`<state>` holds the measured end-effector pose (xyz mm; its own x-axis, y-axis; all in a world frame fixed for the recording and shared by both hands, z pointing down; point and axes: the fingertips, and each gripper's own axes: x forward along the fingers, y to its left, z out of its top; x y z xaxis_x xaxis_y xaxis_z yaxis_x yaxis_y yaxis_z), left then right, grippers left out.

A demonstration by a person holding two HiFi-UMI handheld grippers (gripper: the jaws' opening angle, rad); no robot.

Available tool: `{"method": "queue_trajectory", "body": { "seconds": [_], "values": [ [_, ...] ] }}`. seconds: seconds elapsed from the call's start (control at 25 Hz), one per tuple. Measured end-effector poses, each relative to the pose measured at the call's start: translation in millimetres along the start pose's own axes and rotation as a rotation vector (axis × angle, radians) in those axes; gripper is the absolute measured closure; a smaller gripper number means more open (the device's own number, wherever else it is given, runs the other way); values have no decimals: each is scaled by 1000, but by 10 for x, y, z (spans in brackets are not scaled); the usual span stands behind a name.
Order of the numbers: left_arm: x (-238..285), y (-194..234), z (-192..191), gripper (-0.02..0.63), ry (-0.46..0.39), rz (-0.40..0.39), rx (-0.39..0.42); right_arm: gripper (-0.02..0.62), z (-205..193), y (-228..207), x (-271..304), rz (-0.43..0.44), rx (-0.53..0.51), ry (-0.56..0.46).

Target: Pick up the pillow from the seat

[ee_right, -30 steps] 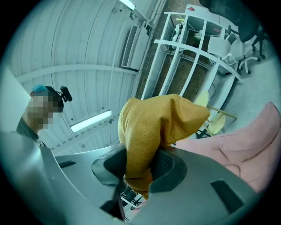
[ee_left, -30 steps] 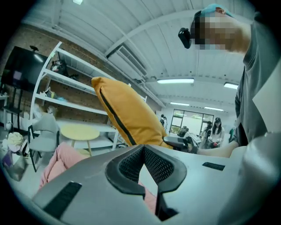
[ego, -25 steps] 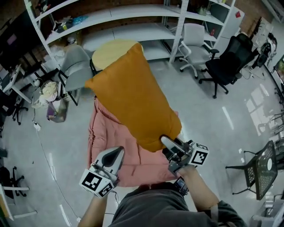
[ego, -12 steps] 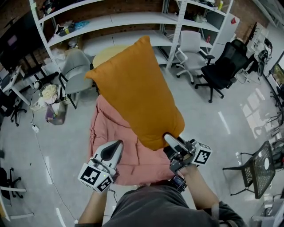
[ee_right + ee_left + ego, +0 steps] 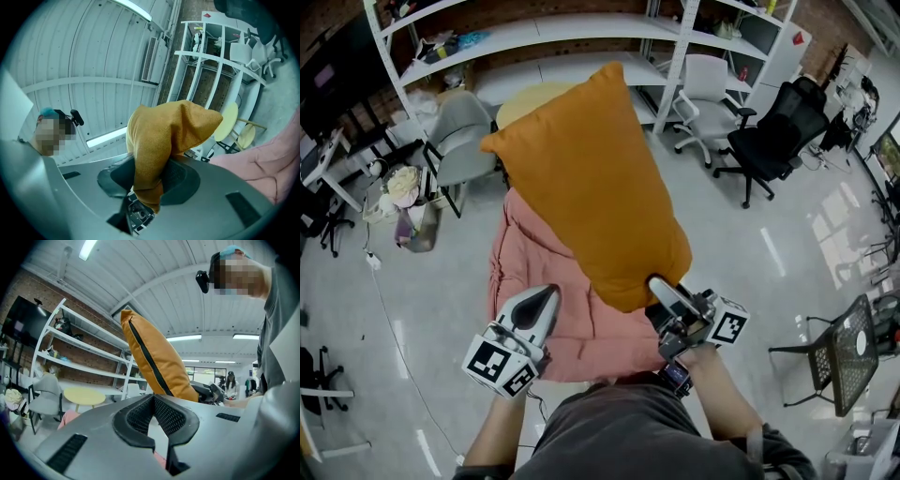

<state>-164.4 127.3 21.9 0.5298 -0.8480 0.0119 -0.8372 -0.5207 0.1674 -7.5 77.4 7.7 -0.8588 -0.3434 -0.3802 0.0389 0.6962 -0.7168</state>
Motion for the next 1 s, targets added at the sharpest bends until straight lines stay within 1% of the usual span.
{"method": "queue_trajectory", "body": {
  "seconds": [0.4,0.56,1.0],
  "values": [
    [81,29,-70,595,27,-1,-13,485,-16,-95,-28,2,25,-5],
    [145,46,-91,595,41,-3,-12,485,-21,-187,-17,-25,49,4],
    [219,68,-226,595,60,4,-33,485,-62,-338,-74,-32,80,8]
  ]
}}
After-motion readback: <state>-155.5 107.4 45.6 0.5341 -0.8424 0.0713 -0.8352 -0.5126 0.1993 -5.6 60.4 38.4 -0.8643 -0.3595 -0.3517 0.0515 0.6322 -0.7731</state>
